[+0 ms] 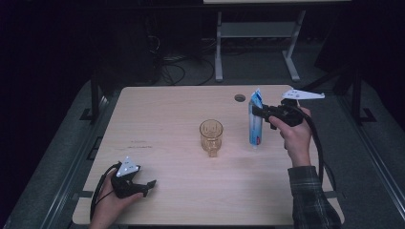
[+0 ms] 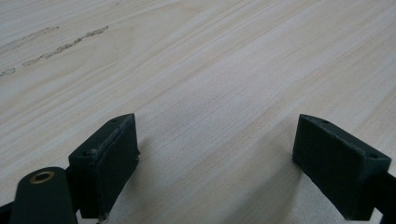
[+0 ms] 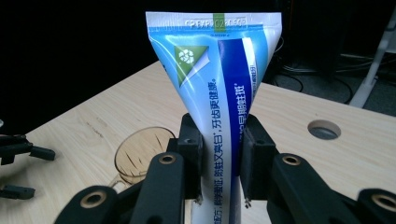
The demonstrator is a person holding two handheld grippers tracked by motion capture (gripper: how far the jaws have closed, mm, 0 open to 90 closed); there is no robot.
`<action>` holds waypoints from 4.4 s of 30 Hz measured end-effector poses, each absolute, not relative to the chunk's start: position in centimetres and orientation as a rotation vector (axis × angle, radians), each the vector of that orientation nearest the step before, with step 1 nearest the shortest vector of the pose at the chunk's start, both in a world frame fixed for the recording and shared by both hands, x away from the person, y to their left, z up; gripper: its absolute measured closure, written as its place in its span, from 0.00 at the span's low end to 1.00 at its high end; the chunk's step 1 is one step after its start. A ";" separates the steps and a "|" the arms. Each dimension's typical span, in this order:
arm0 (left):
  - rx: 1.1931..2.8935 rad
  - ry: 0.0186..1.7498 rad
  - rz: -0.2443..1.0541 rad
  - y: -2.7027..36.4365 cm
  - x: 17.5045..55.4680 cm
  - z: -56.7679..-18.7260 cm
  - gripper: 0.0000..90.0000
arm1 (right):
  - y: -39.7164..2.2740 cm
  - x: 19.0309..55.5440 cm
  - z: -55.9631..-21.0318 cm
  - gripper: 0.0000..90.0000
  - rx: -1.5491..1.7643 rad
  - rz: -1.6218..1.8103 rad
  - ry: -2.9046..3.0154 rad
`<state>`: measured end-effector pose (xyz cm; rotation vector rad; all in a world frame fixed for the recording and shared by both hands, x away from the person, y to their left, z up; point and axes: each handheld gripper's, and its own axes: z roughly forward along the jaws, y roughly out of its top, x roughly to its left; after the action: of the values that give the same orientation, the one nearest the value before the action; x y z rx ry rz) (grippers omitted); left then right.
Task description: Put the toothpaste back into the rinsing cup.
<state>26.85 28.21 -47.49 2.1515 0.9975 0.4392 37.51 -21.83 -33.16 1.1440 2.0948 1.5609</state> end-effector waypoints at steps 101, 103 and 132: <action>2.157 0.986 0.431 28.2 26.8 -47.5 0.15 | -8.9 42.5 -30.7 0.81 0.919 1.548 2.288; 2.157 0.985 0.431 28.2 26.8 -47.5 0.15 | -8.9 42.5 -31.0 0.81 0.918 1.544 2.297; 2.158 0.985 0.431 28.2 26.8 -47.5 0.15 | -8.8 42.8 -34.1 0.80 0.942 1.501 2.355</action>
<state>26.81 28.19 -47.49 2.1584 0.9854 0.4315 42.76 -8.84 -34.12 0.9419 2.3550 1.5012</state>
